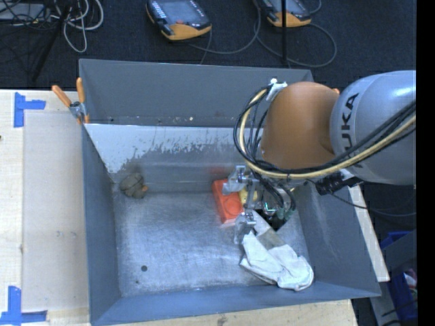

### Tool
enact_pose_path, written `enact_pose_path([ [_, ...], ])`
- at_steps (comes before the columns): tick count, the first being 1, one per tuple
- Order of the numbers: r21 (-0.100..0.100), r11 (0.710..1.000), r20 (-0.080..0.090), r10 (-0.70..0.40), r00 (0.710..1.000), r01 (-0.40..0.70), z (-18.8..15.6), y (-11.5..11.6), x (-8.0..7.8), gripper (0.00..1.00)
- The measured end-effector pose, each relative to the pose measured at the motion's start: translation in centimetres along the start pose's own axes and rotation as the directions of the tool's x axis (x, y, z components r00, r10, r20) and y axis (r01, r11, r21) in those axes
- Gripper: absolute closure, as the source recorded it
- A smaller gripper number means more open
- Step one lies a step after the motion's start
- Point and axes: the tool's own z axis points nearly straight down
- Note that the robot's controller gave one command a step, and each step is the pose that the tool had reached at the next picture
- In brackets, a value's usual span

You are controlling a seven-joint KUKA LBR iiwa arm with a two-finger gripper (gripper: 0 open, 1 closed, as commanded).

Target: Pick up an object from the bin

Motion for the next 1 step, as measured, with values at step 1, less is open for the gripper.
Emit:
enact_pose_path([
  [1, 0.000, 1.000, 0.007, 0.001, 1.000, -0.001, -0.43, -0.02, -0.16, 0.00],
])
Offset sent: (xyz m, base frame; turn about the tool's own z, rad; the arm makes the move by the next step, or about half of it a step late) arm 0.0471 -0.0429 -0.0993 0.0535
